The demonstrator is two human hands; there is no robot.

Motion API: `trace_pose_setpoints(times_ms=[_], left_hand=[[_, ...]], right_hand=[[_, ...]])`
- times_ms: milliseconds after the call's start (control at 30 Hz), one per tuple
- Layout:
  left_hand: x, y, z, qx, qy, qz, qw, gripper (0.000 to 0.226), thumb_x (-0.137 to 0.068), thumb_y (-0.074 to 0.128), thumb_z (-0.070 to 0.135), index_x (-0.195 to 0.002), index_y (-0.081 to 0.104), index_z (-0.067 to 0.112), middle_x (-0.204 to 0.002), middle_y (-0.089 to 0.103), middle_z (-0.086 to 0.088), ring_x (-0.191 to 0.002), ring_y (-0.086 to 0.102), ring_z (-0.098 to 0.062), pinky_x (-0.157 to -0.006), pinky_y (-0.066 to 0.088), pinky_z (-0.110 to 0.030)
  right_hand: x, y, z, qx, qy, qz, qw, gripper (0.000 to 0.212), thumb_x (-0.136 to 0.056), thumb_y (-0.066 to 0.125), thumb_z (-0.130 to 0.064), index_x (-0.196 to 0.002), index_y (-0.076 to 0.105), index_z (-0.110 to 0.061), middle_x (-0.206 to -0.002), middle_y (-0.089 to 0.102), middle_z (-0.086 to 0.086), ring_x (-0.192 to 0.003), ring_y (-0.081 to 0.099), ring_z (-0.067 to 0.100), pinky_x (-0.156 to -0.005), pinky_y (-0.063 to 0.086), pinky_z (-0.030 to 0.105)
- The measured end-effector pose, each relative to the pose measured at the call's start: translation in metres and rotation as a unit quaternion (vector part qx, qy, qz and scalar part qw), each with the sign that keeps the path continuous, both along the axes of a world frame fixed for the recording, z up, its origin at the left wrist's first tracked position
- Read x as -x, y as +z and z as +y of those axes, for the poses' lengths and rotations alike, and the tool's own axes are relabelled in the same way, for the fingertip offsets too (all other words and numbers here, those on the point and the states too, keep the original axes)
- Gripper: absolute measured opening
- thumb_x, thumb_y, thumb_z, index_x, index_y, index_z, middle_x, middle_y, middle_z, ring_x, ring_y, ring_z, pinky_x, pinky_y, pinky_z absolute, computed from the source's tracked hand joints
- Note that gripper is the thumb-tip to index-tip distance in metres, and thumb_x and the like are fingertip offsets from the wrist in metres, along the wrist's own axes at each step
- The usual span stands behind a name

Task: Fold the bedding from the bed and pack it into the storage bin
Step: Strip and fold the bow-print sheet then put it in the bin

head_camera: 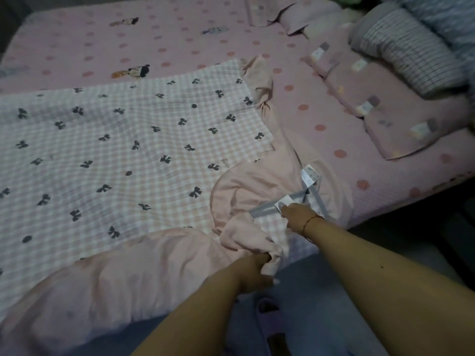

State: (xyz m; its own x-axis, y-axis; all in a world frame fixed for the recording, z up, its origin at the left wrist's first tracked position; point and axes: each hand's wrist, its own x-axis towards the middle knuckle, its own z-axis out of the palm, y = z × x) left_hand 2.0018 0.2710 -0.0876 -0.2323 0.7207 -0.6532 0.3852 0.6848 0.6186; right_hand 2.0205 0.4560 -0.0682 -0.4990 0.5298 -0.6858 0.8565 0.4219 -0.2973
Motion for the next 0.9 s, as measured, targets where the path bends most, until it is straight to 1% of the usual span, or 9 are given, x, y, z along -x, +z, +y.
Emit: trace_pose_setpoints(times_ms=[100, 233, 333, 467, 533, 633, 733, 800, 900], left_hand=[[0.005, -0.006, 0.005, -0.023, 0.153, -0.085, 0.984, 0.033, -0.083, 0.070, 0.032, -0.113, 0.059, 0.024, -0.112, 0.061, 0.001, -0.105, 0.056, -0.018, -0.088, 0.045, -0.025], [0.009, -0.014, 0.025, -0.067, 0.456, -0.213, 0.861, 0.012, -0.084, 0.070, 0.018, -0.086, 0.066, 0.006, -0.070, 0.064, -0.006, -0.060, 0.060, -0.016, -0.053, 0.048, -0.021], [0.019, -0.025, 0.046, -0.077, 0.625, -0.224, 0.744, 0.050, -0.073, 0.078, 0.024, -0.108, 0.057, -0.004, -0.082, 0.066, -0.019, -0.062, 0.066, -0.028, -0.052, 0.055, -0.033], [0.026, -0.037, 0.072, 0.016, 0.671, -0.211, 0.710, 0.092, -0.079, 0.072, 0.010, -0.145, 0.010, 0.023, -0.125, 0.051, -0.020, -0.100, 0.059, -0.040, -0.079, 0.053, -0.056], [0.021, -0.040, 0.085, -0.026, 0.626, -0.199, 0.754, 0.086, -0.083, 0.065, 0.000, -0.148, 0.014, 0.024, -0.135, 0.045, -0.014, -0.110, 0.053, -0.036, -0.089, 0.048, -0.049], [-0.012, -0.042, 0.097, -0.029, 0.366, -0.251, 0.896, 0.064, -0.081, 0.067, 0.004, -0.138, 0.043, 0.020, -0.122, 0.056, -0.005, -0.102, 0.055, -0.025, -0.091, 0.049, -0.036], [-0.039, -0.034, 0.113, 0.038, 0.211, -0.338, 0.916, 0.049, -0.083, 0.060, -0.001, -0.128, 0.058, 0.021, -0.113, 0.058, -0.001, -0.101, 0.058, -0.018, -0.084, 0.050, -0.026], [-0.031, -0.032, 0.117, -0.004, 0.232, -0.291, 0.928, 0.037, -0.087, 0.052, -0.005, -0.118, 0.063, 0.013, -0.110, 0.058, -0.004, -0.093, 0.057, -0.016, -0.085, 0.050, -0.028], [0.005, -0.025, 0.100, -0.036, 0.318, -0.166, 0.933, 0.034, -0.086, 0.050, -0.001, -0.113, 0.067, 0.010, -0.118, 0.062, -0.008, -0.108, 0.056, -0.021, -0.101, 0.045, -0.037]], right_hand=[[0.005, -0.003, 0.002, 0.023, -0.019, 0.016, 0.999, 0.038, -0.100, 0.033, -0.021, -0.129, 0.050, -0.003, -0.125, 0.056, 0.021, -0.112, 0.056, 0.036, -0.096, 0.047, 0.040], [0.011, -0.012, 0.010, 0.067, -0.059, 0.080, 0.993, 0.040, -0.098, 0.035, -0.012, -0.137, 0.040, -0.005, -0.130, 0.049, 0.023, -0.114, 0.054, 0.034, -0.096, 0.045, 0.038], [0.015, -0.018, 0.021, 0.061, -0.071, 0.142, 0.985, 0.042, -0.097, 0.031, -0.048, -0.098, 0.056, -0.014, -0.099, 0.065, 0.016, -0.097, 0.061, 0.033, -0.089, 0.048, 0.039], [0.020, -0.022, 0.043, 0.052, -0.084, 0.204, 0.974, 0.051, -0.096, 0.033, -0.050, -0.092, 0.058, -0.006, -0.075, 0.063, 0.008, -0.086, 0.063, 0.033, -0.089, 0.048, 0.042], [0.020, -0.021, 0.056, 0.046, -0.088, 0.241, 0.965, 0.048, -0.096, 0.036, -0.048, -0.094, 0.060, -0.006, -0.075, 0.062, 0.008, -0.084, 0.062, 0.031, -0.090, 0.048, 0.044], [0.022, -0.021, 0.069, 0.034, -0.093, 0.269, 0.958, 0.037, -0.097, 0.038, -0.045, -0.081, 0.060, -0.018, -0.065, 0.060, 0.000, -0.071, 0.058, 0.022, -0.088, 0.050, 0.043], [0.023, -0.016, 0.075, 0.038, -0.091, 0.290, 0.952, 0.038, -0.098, 0.036, -0.045, -0.084, 0.058, -0.019, -0.065, 0.059, -0.002, -0.072, 0.060, 0.024, -0.088, 0.051, 0.044], [0.024, -0.017, 0.075, 0.038, -0.076, 0.295, 0.952, 0.040, -0.098, 0.033, -0.047, -0.087, 0.059, -0.018, -0.068, 0.058, -0.001, -0.081, 0.063, 0.028, -0.088, 0.051, 0.046], [0.028, -0.016, 0.065, 0.045, -0.032, 0.263, 0.963, 0.045, -0.098, 0.028, -0.050, -0.090, 0.059, -0.019, -0.072, 0.059, -0.002, -0.084, 0.062, 0.025, -0.089, 0.050, 0.045]])
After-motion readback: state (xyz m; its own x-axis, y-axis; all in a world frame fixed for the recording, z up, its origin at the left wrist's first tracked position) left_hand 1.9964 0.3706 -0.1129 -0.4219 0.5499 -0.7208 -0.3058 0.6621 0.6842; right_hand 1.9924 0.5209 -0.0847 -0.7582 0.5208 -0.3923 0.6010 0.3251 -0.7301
